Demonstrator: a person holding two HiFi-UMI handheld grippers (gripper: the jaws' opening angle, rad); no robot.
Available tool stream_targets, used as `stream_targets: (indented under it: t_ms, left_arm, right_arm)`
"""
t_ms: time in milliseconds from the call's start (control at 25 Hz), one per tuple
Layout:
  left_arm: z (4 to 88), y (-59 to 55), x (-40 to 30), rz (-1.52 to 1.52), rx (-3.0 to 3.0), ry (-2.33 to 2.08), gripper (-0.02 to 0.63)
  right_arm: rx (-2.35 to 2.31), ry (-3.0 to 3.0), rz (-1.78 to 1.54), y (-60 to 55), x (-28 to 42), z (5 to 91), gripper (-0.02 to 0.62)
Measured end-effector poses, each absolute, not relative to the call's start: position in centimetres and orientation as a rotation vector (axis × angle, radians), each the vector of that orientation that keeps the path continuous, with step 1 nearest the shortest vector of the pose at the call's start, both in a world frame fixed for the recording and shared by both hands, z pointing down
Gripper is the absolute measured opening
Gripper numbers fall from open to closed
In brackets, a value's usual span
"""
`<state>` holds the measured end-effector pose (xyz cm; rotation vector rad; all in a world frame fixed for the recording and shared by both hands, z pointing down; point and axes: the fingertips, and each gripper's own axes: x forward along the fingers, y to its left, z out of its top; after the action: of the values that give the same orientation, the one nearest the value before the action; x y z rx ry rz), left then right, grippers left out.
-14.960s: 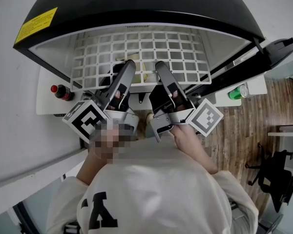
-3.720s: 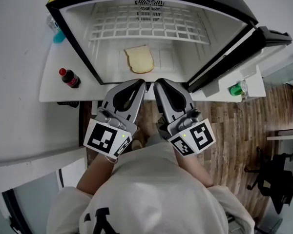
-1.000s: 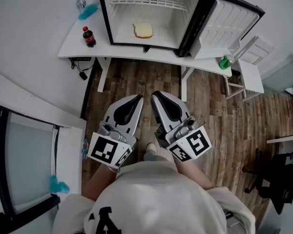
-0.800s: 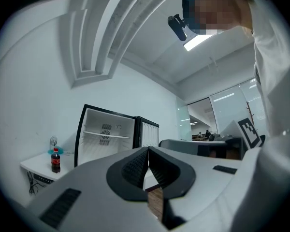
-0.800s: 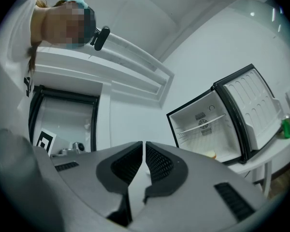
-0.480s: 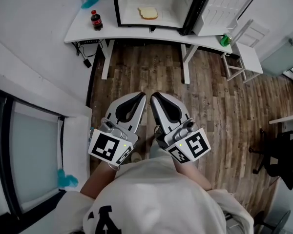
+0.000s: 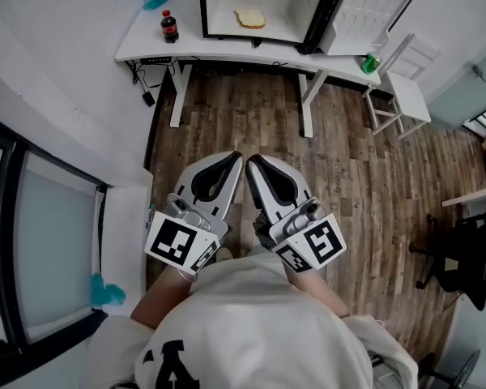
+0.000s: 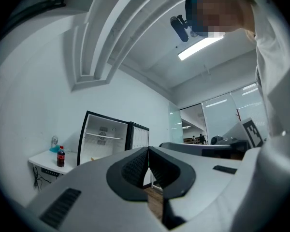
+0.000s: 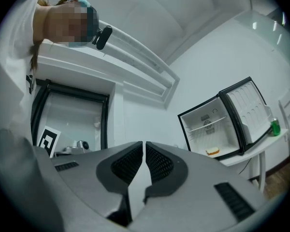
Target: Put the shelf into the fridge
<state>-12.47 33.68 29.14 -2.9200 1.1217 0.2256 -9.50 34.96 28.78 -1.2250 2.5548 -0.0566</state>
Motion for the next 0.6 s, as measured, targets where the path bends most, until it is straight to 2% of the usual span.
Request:
stream_targets:
  t_ms: [600]
  left_arm:
    - [27.8,34.3,-11.1,0.268,-2.874,1.153,0.006]
  right_arm:
    - [-1.234,2.589,0.065,35.1,-8.2,27.2,0.038]
